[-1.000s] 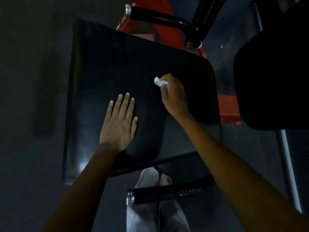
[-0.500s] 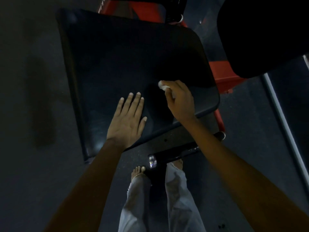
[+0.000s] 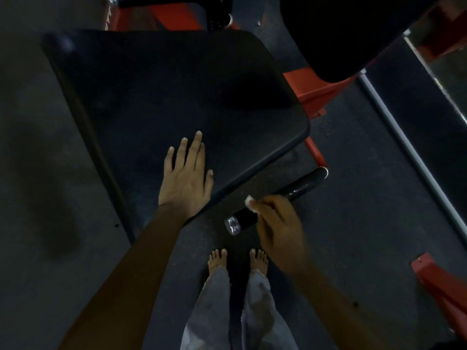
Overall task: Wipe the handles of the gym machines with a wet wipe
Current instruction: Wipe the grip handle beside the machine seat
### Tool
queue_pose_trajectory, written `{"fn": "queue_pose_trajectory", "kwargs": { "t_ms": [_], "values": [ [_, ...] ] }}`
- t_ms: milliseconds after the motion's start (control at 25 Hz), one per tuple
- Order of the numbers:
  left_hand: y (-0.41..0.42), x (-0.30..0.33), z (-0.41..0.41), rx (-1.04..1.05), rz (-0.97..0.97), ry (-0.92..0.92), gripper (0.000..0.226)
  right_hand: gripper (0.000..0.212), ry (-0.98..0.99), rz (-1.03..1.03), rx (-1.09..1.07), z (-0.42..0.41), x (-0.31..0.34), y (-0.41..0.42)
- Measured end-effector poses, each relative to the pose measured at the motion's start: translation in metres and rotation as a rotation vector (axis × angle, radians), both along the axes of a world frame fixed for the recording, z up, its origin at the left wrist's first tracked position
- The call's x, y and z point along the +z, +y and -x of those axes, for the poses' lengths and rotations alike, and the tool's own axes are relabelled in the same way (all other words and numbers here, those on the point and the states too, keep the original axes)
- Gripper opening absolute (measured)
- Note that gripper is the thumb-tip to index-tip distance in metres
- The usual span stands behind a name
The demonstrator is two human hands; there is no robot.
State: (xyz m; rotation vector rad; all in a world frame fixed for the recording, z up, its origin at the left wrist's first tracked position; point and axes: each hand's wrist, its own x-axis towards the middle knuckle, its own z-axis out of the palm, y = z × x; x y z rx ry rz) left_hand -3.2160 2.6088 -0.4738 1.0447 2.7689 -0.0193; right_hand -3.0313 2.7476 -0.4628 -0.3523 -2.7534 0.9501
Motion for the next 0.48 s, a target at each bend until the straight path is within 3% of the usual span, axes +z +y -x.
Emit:
{"fn": "queue_pose_trajectory", "kwargs": {
  "t_ms": [320, 480],
  "values": [
    [0.006, -0.002, 0.015, -0.367, 0.039, -0.079, 0.061, 0.043, -0.001, -0.052, 0.038, -0.004, -0.002, -0.033],
    [0.007, -0.002, 0.013, -0.369, 0.041, -0.079, 0.060, 0.032, -0.077, 0.175, -0.049, -0.006, -0.005, -0.019]
  ]
}}
